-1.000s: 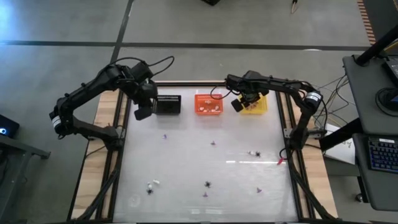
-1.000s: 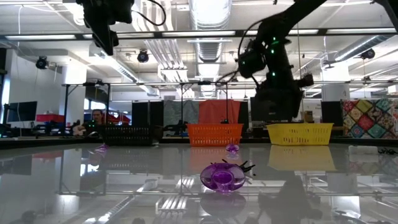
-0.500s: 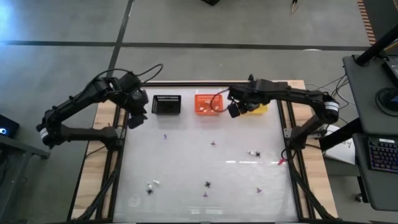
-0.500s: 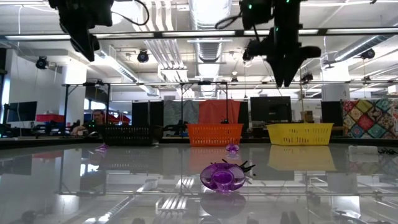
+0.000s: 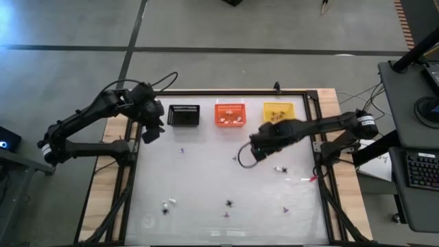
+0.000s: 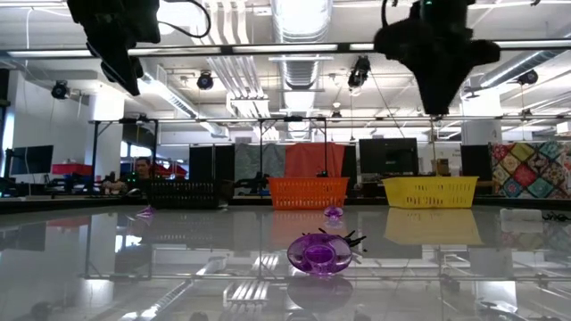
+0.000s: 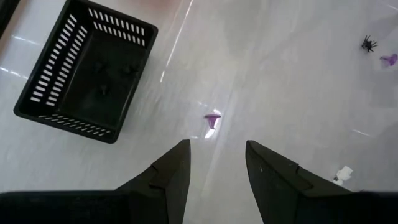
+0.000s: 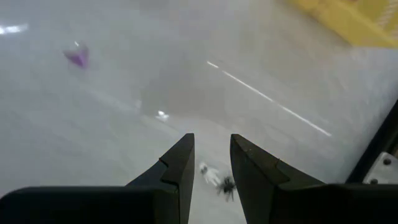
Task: Sort Halloween decoration
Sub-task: Put the skeleton toy into the orange bin
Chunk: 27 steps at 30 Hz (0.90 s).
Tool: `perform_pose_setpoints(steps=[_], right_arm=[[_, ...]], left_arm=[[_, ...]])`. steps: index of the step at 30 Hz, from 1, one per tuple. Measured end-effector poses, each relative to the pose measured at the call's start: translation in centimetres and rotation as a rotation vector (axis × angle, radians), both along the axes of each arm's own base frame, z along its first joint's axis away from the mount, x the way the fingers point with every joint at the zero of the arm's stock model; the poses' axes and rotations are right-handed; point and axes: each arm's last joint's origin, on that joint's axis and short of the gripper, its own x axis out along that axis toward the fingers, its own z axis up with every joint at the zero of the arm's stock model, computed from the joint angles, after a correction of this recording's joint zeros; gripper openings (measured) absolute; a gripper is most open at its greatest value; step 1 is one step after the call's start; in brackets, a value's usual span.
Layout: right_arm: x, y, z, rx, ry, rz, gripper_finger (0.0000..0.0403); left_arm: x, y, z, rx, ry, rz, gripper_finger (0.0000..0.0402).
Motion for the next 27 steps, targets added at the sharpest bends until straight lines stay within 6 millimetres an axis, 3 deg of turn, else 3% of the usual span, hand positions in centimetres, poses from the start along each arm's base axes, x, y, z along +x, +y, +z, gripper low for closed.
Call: perform_pose_setpoints(steps=[8,15,27], right_arm=[[-1.6,2.4,-3.6,0.075,0.154,0.149,0.0095],[-2.2,2.8,-7.0,0.227,0.161,0.295,0.0089],[-3.3,2.8,-10.8,0.270,0.135,0.346,0.0074]], left_arm=[[0.2,0.1,-0.1,0.008,0.006,-0.022,0.0137],[0.2,0.1,-0.1,0.007,0.006,-0.022,0.0137],[0.2,0.1,-0.1,-0.005,0.006,-0.001,0.0137]])
